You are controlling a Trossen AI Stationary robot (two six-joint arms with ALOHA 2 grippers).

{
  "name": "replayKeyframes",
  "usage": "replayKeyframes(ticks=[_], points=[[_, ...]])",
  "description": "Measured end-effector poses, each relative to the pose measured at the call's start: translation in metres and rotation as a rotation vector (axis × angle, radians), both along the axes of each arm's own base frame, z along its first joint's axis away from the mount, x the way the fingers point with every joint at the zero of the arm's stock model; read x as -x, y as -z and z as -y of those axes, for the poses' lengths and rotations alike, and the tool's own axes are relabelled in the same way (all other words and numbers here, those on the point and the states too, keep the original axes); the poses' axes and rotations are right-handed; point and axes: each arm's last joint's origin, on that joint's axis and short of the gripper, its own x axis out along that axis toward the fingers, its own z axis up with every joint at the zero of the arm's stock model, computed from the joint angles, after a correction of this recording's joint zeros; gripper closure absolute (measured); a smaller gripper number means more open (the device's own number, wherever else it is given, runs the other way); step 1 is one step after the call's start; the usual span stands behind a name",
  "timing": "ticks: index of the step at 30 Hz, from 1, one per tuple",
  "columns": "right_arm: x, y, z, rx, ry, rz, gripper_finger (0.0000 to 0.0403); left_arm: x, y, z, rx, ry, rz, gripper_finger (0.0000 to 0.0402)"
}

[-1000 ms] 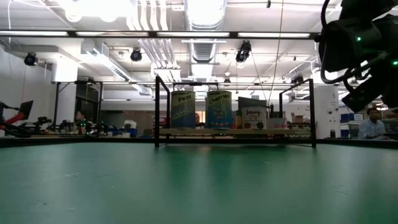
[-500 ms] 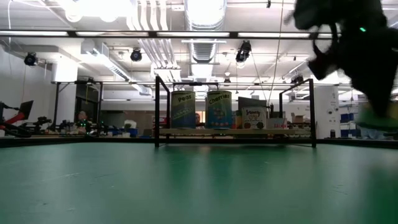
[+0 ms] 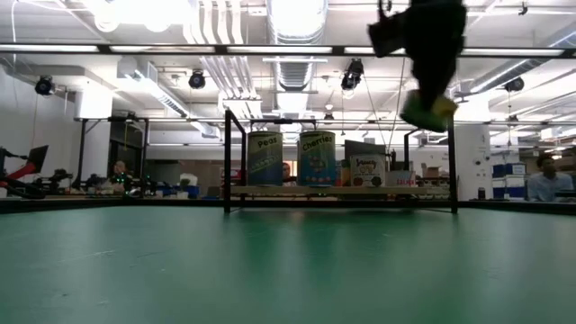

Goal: Pick and place cans onto a shelf
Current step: Put the canned mangos on the shelf

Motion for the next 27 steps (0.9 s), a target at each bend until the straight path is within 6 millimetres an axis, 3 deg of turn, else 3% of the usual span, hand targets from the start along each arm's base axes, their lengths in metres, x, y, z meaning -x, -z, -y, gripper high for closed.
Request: replayKeyframes(ticks=[6,16,27], points=[[-0.017,0.003,0.036,0.088,-0.141,-0.163,0.0113,0.000,0.000,0.000,0.000,0.000,0.000,0.0393],[-0.013,0.030,0.104,0.046,-0.226,-0.314,0.0113,0.001,0.001,0.000,-0.005,0.000,-0.015,0.0393],[-0.001,0.044,0.134,0.081,-0.209,-0.272,0.0113,0.001,0.002,0.000,-0.008,0.000,-0.022,0.0393]])
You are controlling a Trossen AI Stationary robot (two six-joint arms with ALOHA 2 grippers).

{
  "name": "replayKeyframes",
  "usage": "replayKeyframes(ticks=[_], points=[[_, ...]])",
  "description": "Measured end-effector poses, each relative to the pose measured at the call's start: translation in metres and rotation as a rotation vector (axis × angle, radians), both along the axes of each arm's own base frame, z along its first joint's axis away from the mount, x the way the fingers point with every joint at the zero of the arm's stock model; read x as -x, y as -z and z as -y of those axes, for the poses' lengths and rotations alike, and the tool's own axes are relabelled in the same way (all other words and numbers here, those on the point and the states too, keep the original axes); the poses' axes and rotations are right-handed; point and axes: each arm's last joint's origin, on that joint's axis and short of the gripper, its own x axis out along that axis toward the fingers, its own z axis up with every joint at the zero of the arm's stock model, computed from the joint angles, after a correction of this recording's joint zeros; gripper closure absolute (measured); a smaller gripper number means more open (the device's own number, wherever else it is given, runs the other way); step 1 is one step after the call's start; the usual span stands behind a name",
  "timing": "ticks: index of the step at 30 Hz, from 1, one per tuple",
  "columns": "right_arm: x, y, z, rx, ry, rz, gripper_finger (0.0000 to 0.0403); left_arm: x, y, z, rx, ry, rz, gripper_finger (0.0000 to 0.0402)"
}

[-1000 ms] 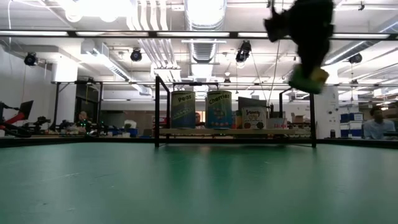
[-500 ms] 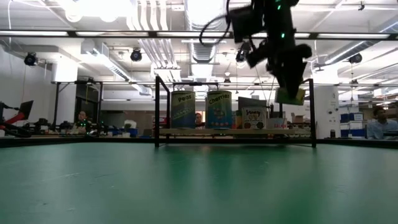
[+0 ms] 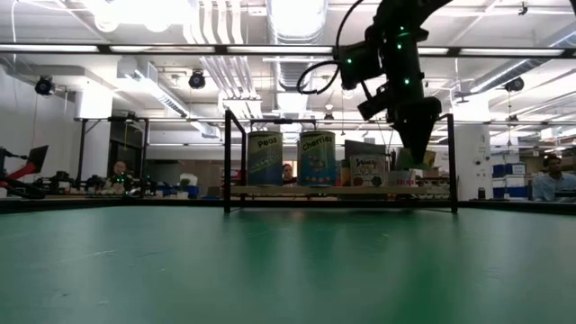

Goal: Pick and place cans onto a shelf
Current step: Put the canned mangos on the shelf

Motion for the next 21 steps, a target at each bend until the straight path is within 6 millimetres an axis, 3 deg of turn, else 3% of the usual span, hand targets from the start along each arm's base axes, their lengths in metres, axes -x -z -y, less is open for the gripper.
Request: replayKeyframes(ticks=[6,21], points=[[0.003,0.012,0.006,0.013,-0.021,0.009,0.0113,0.000,0.000,0.000,0.000,-0.001,0.000,0.0393],[0.006,0.017,0.018,0.081,0.001,0.005,0.0112,0.000,0.000,0.000,0.000,0.000,0.000,0.0393]])
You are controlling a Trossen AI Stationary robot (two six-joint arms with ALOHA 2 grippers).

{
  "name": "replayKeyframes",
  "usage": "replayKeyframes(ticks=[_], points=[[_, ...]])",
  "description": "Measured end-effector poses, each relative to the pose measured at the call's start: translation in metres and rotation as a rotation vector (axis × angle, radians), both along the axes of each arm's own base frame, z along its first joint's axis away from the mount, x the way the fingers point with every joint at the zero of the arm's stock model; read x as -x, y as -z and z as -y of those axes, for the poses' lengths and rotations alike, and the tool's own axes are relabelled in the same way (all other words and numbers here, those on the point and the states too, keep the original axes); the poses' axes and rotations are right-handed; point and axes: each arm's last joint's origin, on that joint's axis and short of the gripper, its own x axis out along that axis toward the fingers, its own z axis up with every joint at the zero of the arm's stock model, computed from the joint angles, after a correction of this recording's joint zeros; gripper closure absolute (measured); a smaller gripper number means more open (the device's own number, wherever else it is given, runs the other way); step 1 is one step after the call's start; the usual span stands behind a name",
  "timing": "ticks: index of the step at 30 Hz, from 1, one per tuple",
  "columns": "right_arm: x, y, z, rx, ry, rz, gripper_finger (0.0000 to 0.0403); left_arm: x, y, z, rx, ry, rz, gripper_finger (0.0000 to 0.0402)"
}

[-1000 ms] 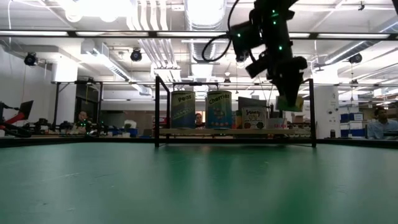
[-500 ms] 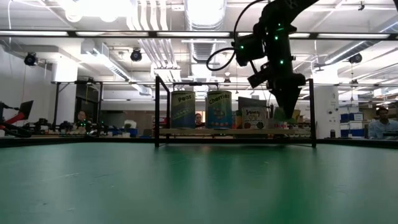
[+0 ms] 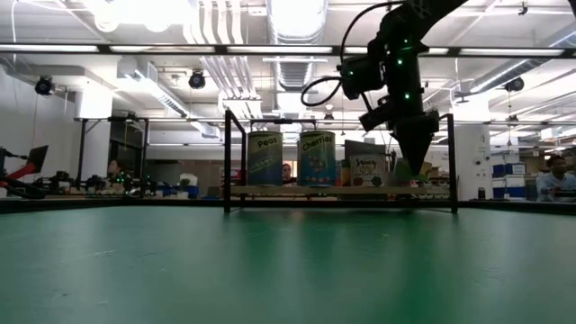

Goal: Pick and place cans onto a shelf
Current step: Put the canned mangos on the shelf, then return to Home Position

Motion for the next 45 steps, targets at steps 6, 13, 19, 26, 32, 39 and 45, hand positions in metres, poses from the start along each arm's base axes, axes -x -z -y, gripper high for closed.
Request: replayKeyframes(ticks=[6,13,19,26,32,39,45], points=[[0.003,0.008,-0.001,-0.008,0.003,-0.017,0.0112,0.000,0.000,0.000,0.000,0.000,0.000,0.0393],[0.000,0.011,0.001,0.013,0.003,0.022,0.0112,0.000,0.000,0.000,0.000,0.000,0.000,0.0393],[-0.001,0.011,0.002,0.017,0.007,0.033,0.0085,0.000,0.000,0.000,0.000,0.000,0.000,0.0393],[-0.001,0.009,0.002,0.017,0.005,0.031,0.0051,0.000,0.000,0.000,0.000,-0.001,0.001,0.0393],[-0.002,-0.011,0.002,0.019,0.021,0.038,0.0054,0.000,0.000,0.000,0.000,0.000,0.000,0.0393],[0.007,-0.049,-0.015,0.053,0.066,0.159,0.0070,0.001,0.001,0.001,-0.016,0.009,-0.012,0.0393],[0.020,-0.068,-0.056,0.109,0.031,0.430,0.0093,0.008,0.000,0.017,-0.078,0.098,-0.027,0.0393]])
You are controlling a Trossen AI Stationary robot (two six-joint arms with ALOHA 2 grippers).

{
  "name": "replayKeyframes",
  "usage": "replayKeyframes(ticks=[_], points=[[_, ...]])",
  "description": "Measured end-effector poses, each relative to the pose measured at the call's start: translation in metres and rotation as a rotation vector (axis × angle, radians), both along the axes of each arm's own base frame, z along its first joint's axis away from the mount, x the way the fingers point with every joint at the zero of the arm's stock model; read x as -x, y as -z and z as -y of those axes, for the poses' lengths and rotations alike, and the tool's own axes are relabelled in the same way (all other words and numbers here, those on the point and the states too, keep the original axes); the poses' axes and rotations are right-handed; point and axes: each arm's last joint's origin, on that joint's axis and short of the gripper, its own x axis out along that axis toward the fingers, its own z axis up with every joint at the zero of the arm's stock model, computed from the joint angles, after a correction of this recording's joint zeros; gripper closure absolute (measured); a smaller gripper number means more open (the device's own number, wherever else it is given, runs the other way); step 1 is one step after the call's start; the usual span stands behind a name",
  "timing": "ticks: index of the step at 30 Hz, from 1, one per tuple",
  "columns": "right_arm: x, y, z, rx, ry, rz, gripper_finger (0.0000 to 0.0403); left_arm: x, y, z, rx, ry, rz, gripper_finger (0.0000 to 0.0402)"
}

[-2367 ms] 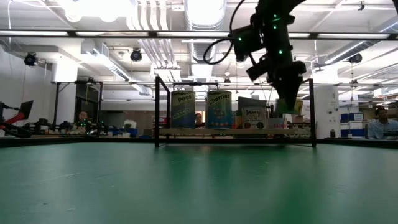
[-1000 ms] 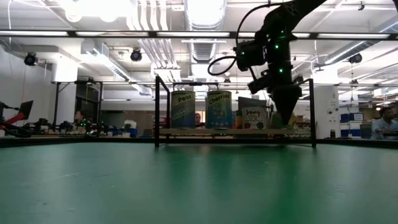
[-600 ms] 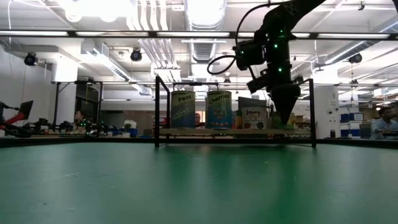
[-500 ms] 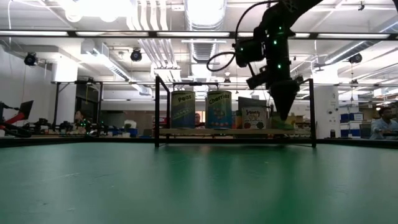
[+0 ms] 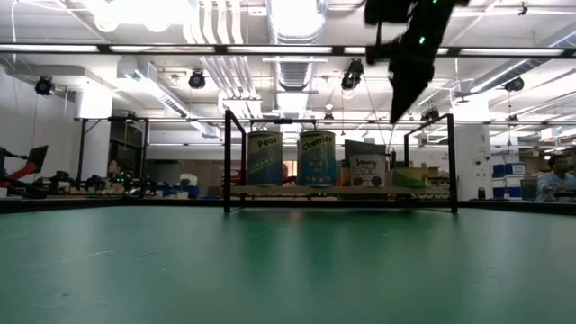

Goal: Pick and place cans onto a shelf
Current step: Return to Home Position

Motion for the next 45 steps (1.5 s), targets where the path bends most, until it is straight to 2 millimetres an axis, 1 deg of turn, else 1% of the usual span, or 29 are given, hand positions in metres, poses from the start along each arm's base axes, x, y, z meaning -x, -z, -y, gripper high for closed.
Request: replayKeyframes(ticks=[3,6,10,12,15,19,24,30,33,37,40,45], points=[[0.003,-0.008,-0.025,0.036,-0.066,0.190,0.0110,0.006,0.003,0.011,-0.056,0.066,-0.020,0.0393],[0.005,-0.013,-0.052,0.079,-0.187,0.396,0.0128,0.014,0.010,0.017,-0.093,0.114,-0.039,0.0393],[0.015,-0.012,-0.083,0.127,-0.336,0.628,0.0146,0.028,0.014,0.011,-0.084,0.121,-0.019,0.0393],[0.023,-0.007,-0.093,0.149,-0.390,0.718,0.0153,0.037,0.015,0.007,-0.058,0.136,0.016,0.0393],[0.034,0.003,-0.102,0.183,-0.457,0.826,0.0159,0.052,0.018,0.001,-0.004,0.219,0.099,0.0393],[0.049,0.018,-0.104,0.223,-0.497,0.913,0.0161,0.074,0.024,-0.012,0.019,0.248,0.231,0.0393],[0.063,0.034,-0.103,0.230,-0.504,0.945,0.0164,0.103,0.039,-0.029,0.047,0.236,0.340,0.0393],[0.076,0.040,-0.102,0.226,-0.548,1.000,0.0172,0.132,0.055,-0.045,0.108,0.222,0.446,0.0393],[0.081,0.046,-0.102,0.222,-0.546,1.002,0.0172,0.142,0.063,-0.051,0.129,0.219,0.481,0.0393],[0.089,0.061,-0.101,0.242,-0.561,0.998,0.0176,0.153,0.075,-0.057,0.144,0.216,0.518,0.0393],[0.094,0.074,-0.100,0.250,-0.560,1.004,0.0185,0.160,0.084,-0.061,0.154,0.214,0.544,0.0393],[0.104,0.095,-0.098,0.266,-0.560,1.038,0.0209,0.169,0.093,-0.066,0.174,0.211,0.594,0.0393]])
